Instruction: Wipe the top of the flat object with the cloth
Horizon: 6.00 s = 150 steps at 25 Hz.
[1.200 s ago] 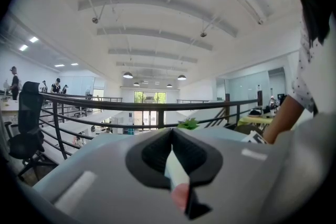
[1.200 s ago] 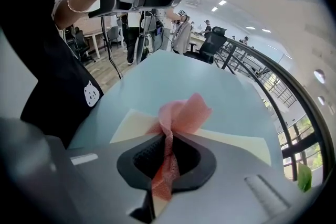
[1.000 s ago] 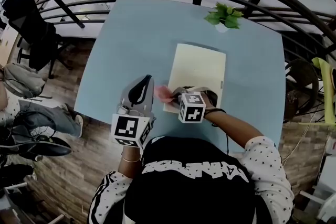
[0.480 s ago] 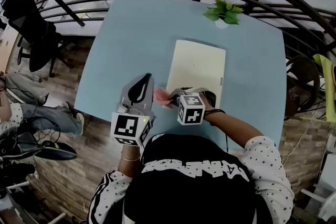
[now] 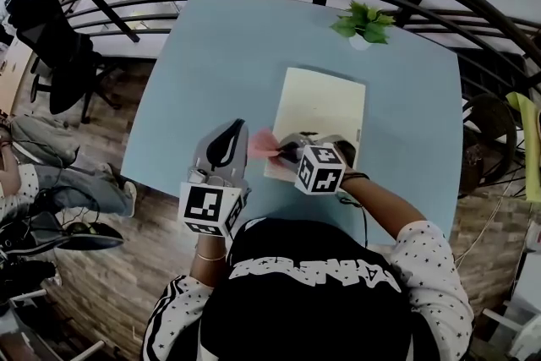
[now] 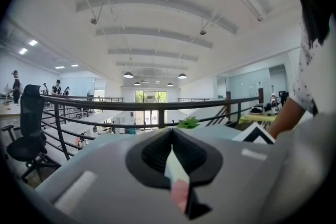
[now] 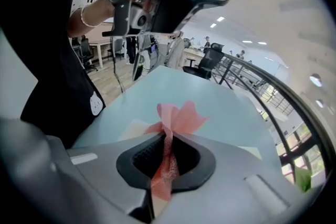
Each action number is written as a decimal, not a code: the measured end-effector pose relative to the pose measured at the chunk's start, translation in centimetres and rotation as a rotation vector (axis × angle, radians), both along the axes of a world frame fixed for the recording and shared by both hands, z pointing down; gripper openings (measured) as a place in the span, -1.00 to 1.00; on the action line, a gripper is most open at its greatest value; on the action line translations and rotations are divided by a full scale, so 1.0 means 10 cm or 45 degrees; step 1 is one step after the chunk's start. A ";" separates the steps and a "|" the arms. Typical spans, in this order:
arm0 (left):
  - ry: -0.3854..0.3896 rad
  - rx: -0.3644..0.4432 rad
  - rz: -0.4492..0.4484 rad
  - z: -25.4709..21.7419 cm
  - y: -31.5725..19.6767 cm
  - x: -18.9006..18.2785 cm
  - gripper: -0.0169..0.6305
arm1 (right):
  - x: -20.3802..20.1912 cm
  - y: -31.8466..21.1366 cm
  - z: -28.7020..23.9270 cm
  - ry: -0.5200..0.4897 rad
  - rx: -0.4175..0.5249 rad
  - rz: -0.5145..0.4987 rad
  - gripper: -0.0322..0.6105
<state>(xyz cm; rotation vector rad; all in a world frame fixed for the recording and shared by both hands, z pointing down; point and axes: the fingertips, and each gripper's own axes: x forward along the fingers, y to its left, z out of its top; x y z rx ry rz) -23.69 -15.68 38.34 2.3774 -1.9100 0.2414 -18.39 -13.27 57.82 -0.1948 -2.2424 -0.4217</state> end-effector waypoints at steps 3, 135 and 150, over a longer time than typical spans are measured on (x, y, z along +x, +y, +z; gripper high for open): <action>0.003 -0.006 -0.008 0.03 -0.02 -0.03 -0.95 | 0.11 -0.49 -0.09 -0.054 0.041 0.158 -0.84; 0.028 -0.034 0.123 0.01 0.22 0.45 -0.95 | 0.85 0.28 0.18 0.206 0.144 0.121 -0.88; 0.022 -0.040 0.119 0.01 0.16 0.44 -0.95 | 0.83 0.57 0.15 0.164 0.025 0.070 -0.85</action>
